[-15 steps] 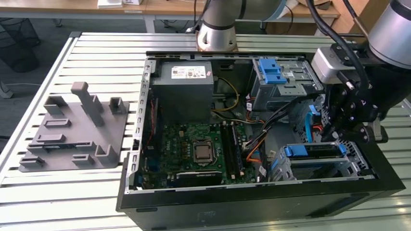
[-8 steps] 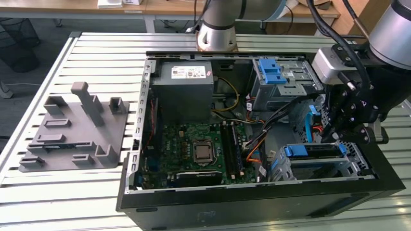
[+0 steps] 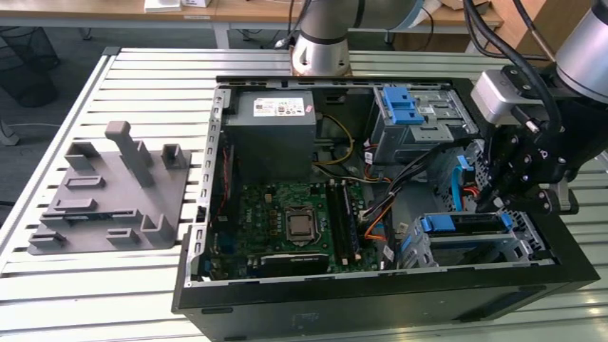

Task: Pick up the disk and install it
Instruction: 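Insert the first disk wire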

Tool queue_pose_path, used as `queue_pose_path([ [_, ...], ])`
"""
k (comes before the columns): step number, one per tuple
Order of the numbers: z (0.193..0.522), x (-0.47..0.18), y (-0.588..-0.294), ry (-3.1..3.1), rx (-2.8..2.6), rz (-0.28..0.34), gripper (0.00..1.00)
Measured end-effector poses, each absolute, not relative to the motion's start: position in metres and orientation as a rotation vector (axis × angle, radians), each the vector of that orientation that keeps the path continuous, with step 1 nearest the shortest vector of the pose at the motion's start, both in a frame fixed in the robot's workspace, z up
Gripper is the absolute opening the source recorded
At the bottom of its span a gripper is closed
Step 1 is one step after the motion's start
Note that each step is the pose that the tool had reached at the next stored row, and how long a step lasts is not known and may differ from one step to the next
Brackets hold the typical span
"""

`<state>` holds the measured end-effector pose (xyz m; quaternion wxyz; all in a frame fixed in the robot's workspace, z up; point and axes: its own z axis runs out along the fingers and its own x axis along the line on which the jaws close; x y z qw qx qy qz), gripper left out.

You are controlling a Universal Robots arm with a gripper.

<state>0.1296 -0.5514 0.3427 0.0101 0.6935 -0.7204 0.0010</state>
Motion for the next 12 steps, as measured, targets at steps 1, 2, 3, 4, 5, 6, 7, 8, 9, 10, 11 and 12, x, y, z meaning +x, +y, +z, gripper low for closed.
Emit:
queue_pose_path([
  [1, 0.3422, 0.1304, -0.5515, -2.247, 2.163, 0.000, 0.16],
  [2, 0.3417, 0.1309, -0.5519, -2.246, 2.162, -0.002, 0.16],
  [3, 0.3413, 0.1312, -0.5525, -2.246, 2.162, -0.003, 0.16],
  [4, 0.3409, 0.1313, -0.5534, -2.245, 2.161, -0.004, 0.16],
  [5, 0.3405, 0.1313, -0.5542, -2.245, 2.161, -0.005, 0.16],
  [6, 0.3400, 0.1314, -0.5546, -2.245, 2.161, -0.005, 0.16],
  [7, 0.3395, 0.1314, -0.5546, -2.245, 2.161, -0.005, 0.16],
  [8, 0.3391, 0.1314, -0.5546, -2.245, 2.161, -0.005, 0.16],
  [9, 0.3388, 0.1314, -0.5546, -2.245, 2.161, -0.005, 0.16],
  [10, 0.3383, 0.1314, -0.5547, -2.245, 2.161, -0.005, 0.16],
  [11, 0.3380, 0.1314, -0.5547, -2.245, 2.161, -0.005, 0.16],
  [12, 0.3377, 0.1314, -0.5547, -2.245, 2.161, -0.005, 0.16],
])
